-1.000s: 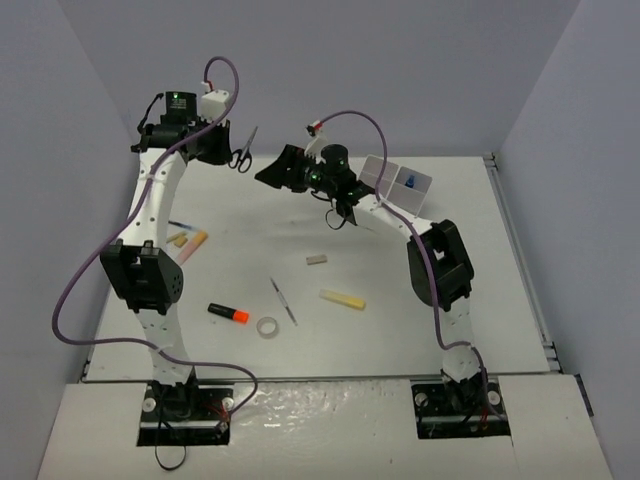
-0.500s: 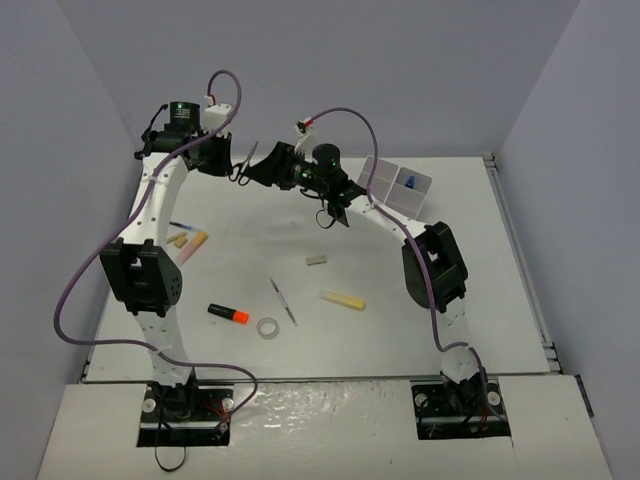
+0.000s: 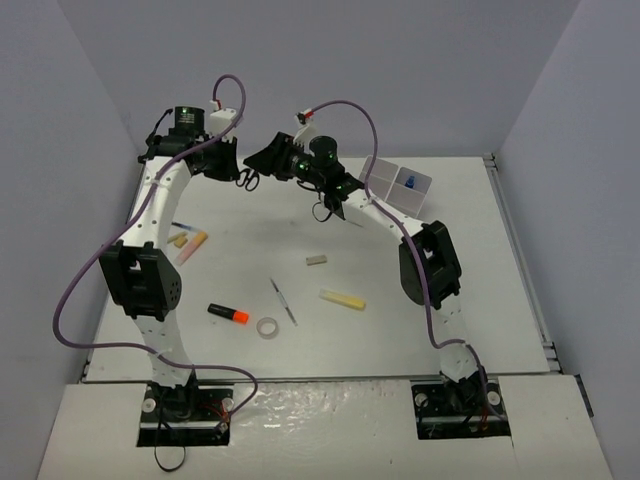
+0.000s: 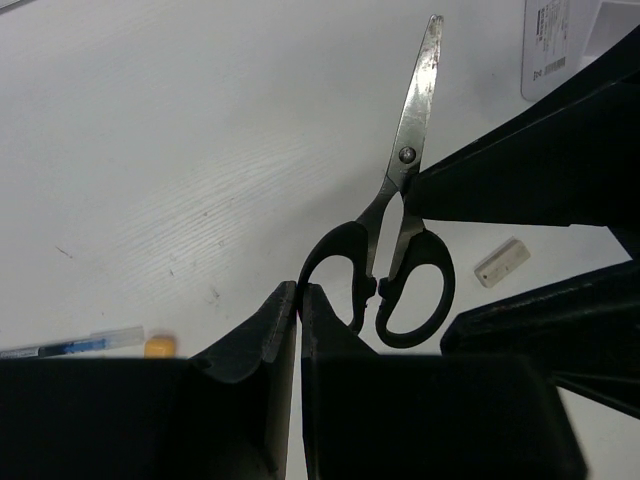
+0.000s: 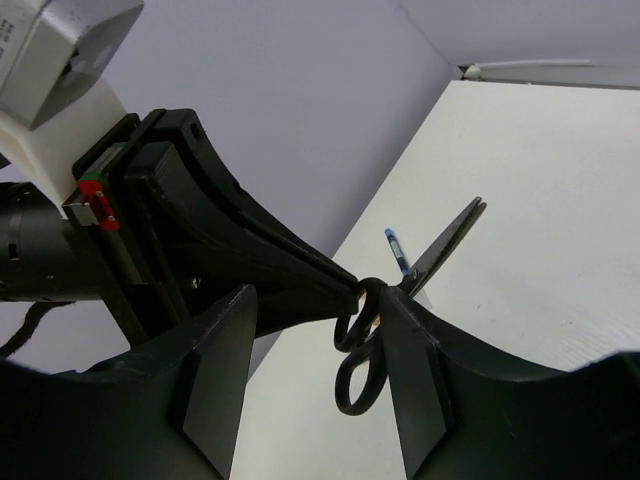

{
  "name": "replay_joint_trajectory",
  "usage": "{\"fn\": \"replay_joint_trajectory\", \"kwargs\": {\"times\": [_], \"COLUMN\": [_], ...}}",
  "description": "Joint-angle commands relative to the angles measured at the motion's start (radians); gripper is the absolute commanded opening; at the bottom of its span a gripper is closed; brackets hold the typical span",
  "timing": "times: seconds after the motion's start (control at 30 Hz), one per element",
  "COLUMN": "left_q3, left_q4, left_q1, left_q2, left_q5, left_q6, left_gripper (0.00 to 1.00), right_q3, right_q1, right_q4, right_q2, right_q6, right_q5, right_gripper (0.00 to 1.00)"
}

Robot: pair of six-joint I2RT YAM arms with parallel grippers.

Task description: Sort the stationery into containers

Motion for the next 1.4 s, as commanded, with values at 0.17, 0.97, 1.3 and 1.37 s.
{"fn": "replay_joint_trajectory", "kwargs": {"times": [0.17,0.97,1.3,1.37], "left_q3": [0.031,0.028,0.015,0.007], "left_q4": [0.063,0.058,0.078,0.087], "left_q1": [-0.007,-0.013,-0.029,-0.029], "left_q2": [-0.083,-0.066,-0.085,-0.093], "left_q5": [0.021,-0.019,-0.018,-0.016], "left_q6": [-0.027,0.005,-0.006,-0.010], "left_gripper": [0.00,0.00,0.00,0.00], "right_q3": [0.034,-0.007,0.079,0.082], "right_q1": [-0.003,-0.008,-0.009,-0.012], "right_q4": [0.012,0.012,0.085,0.080], "right_q2": [-0.029,-0.062,0.042,0.046], "right_q6": [-0.007,0.023,0.110,0.118], "right_q5": [0.029,0.036,-0.010,-0.011], "right_gripper": [0.49,0.58,0.51,0.48]}}
